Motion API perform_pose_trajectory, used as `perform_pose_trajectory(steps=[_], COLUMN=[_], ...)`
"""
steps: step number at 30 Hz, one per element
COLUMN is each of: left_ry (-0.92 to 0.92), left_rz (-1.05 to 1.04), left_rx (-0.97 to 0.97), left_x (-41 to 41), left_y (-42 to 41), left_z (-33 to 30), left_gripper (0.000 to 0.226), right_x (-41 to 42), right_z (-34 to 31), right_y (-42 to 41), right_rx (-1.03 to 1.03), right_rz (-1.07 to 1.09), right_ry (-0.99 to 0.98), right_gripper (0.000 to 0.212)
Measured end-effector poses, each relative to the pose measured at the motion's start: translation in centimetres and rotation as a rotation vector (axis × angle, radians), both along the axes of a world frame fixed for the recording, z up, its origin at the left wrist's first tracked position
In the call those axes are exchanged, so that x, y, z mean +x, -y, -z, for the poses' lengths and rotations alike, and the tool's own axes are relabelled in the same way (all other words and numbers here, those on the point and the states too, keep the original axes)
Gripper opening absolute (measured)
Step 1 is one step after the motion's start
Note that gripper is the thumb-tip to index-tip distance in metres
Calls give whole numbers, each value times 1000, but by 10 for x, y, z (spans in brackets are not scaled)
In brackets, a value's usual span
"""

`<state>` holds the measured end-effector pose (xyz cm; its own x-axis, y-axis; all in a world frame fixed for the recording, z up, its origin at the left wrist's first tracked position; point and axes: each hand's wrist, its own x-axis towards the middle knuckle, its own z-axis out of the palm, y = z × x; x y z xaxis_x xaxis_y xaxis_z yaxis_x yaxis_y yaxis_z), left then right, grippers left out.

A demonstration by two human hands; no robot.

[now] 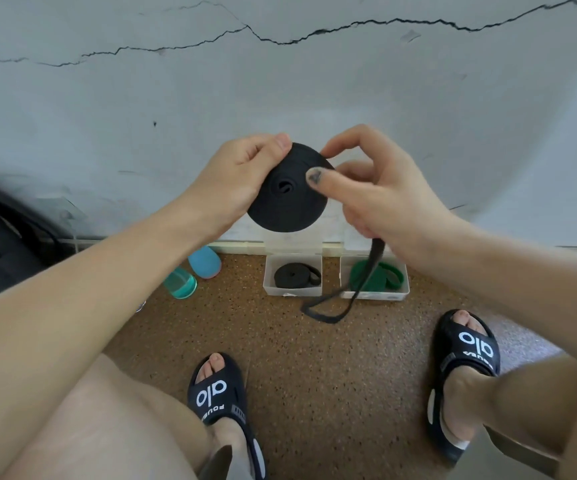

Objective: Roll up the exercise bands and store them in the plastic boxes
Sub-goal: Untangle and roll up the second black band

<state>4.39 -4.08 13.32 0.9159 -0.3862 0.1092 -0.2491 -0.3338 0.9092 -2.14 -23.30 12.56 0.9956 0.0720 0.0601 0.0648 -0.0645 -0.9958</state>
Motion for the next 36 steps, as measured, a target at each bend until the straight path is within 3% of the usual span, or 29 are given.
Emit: perform_pose_trajectory(steps=[3,7,9,13,15,18,20,24,29,32,36], left_ry=[-123,-205,-205,-130,-92,-81,-70,-102,-211,-162,-82], left_rz=[8,253,309,212,158,119,69,44,340,295,197], left_rx=[-36,208,227,98,37,-18,-41,-13,272,235,142], left_x=[-4,-6,-7,1,5,6,4,2,-7,-7,2], left_y=[7,-1,-2,-11,-17,-15,-8,-3,-10,-10,-20], left_z=[-5,-15,-14,-12,-13,-13,-9,-8,-16,-17,-15], left_gripper=[36,42,37,28,30,33,32,30,34,30,31], right_x=[-1,9,10,15,17,11,4,1,7,12,15], right_z=[3,-7,-9,-17,-22,-17,-7,2,-3,-10,-21], right_y=[-2,6,8,17,24,15,3,-3,-1,5,16], right_rx=[32,64,34,-54,-92,-53,-8,63,68,12,-43], right_rz=[33,-151,-225,-174,-130,-96,-63,-1,-202,-237,-168], right_ry=[1,-113,-166,-130,-68,-13,-19,-6,-129,-180,-108], right_gripper=[17,14,12,19,12,4,10,18,16,6,9])
